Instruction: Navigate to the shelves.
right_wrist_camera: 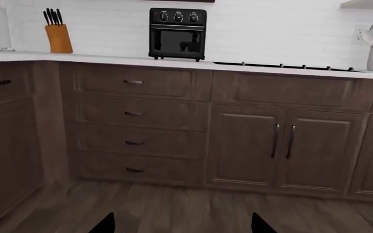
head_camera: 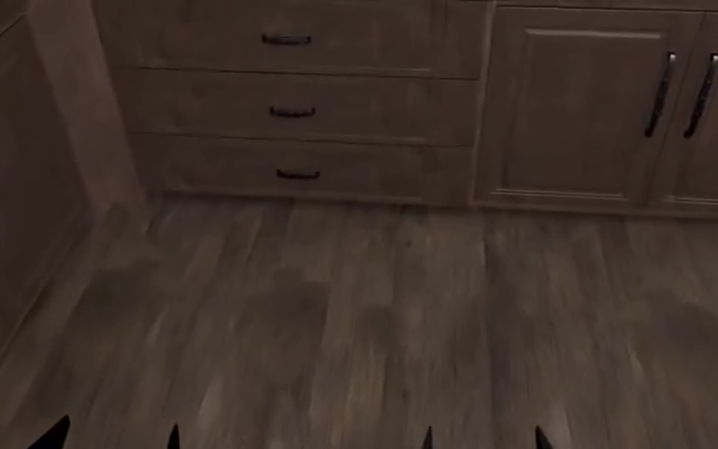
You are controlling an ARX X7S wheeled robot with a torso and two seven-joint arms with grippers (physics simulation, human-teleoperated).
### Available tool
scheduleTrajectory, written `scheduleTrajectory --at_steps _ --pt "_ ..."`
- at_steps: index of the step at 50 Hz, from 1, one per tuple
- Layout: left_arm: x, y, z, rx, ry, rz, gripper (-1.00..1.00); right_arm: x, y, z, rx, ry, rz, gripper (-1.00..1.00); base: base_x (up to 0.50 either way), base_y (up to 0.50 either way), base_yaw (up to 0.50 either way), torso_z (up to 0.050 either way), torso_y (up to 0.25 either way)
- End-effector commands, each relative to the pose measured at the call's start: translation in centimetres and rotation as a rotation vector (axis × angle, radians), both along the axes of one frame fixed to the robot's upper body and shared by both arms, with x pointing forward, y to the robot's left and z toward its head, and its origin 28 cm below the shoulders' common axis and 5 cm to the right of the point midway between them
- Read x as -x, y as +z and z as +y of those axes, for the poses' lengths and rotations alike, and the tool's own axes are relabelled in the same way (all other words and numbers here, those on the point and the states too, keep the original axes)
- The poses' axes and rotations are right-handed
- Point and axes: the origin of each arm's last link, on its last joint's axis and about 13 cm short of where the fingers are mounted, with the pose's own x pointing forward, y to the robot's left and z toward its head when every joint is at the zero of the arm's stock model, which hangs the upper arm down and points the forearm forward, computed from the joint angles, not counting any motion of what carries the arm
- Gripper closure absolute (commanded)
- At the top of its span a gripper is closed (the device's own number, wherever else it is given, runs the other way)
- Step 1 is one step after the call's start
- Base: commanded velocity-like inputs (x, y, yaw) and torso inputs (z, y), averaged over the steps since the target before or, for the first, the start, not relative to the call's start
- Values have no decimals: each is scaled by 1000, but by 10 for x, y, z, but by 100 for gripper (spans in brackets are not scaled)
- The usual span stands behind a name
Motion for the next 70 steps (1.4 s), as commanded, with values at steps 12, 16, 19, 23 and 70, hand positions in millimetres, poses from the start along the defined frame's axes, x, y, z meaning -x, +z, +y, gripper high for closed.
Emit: scheduleTrajectory --at_steps 12,16,19,23,70 --pt "-1 2 1 36 -4 -41 -100 0 1 1 -18 -3 3 -100 29 -499 0 0 1" --pt "-1 0 2 35 -7 -41 -100 0 -1 1 -15 -2 2 -100 29 -499 0 0 0" --pt "-2 0 2 36 -5 -39 -100 0 -1 1 -15 0 2 -100 29 -499 0 0 0" --pt "-2 0 2 36 -6 -39 -100 0 0 1 -13 2 2 -100 29 -499 0 0 0" --pt "-3 1 1 37 -18 -41 -100 0 -2 2 18 -7 -18 -100 17 -290 -189 0 1"
